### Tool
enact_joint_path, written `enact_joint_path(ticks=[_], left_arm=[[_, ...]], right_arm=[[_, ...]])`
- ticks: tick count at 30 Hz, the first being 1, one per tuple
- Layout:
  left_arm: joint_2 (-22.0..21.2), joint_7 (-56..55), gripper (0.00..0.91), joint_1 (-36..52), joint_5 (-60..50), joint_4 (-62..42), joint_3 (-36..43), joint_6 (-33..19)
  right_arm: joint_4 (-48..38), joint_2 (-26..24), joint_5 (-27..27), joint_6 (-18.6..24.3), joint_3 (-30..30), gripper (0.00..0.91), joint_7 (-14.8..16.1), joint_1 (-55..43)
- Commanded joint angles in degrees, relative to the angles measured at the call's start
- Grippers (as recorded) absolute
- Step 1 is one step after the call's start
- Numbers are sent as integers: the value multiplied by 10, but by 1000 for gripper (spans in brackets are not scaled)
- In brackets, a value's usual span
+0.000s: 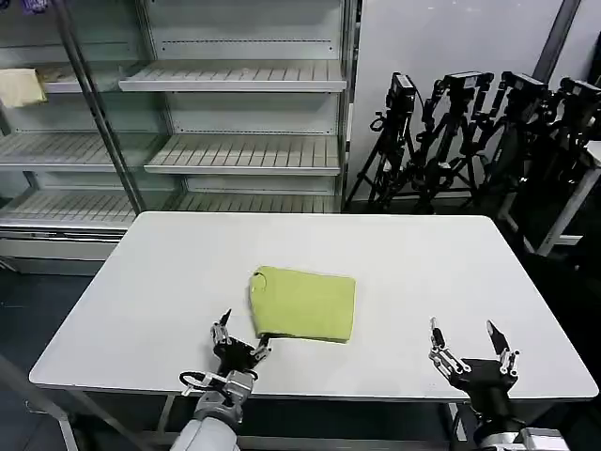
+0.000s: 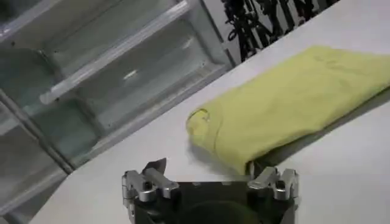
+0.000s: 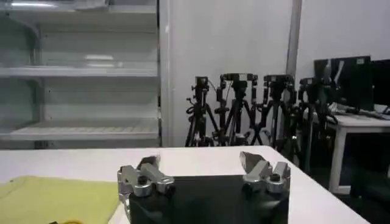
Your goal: Fold and organize the clothes.
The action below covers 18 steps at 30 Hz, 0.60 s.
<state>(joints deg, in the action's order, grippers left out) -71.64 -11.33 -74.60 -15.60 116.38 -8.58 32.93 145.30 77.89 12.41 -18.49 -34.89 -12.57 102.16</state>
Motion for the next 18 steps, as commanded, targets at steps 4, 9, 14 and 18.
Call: enact_joint_path(ticks=[4, 9, 14, 18], left_arm=[[18, -20, 907, -20, 31, 46, -46, 4], [28, -41, 907, -19, 39, 79, -63, 3], [36, -59, 907, -2, 72, 89, -66, 2], [34, -62, 907, -11, 77, 96, -64, 2]], right_arm=[[7, 9, -2, 0, -2, 907, -1, 4], [8, 17, -11, 0, 6, 907, -1, 5], [9, 24, -19, 2, 12, 907, 0, 11], [11, 26, -20, 2, 12, 907, 0, 12]])
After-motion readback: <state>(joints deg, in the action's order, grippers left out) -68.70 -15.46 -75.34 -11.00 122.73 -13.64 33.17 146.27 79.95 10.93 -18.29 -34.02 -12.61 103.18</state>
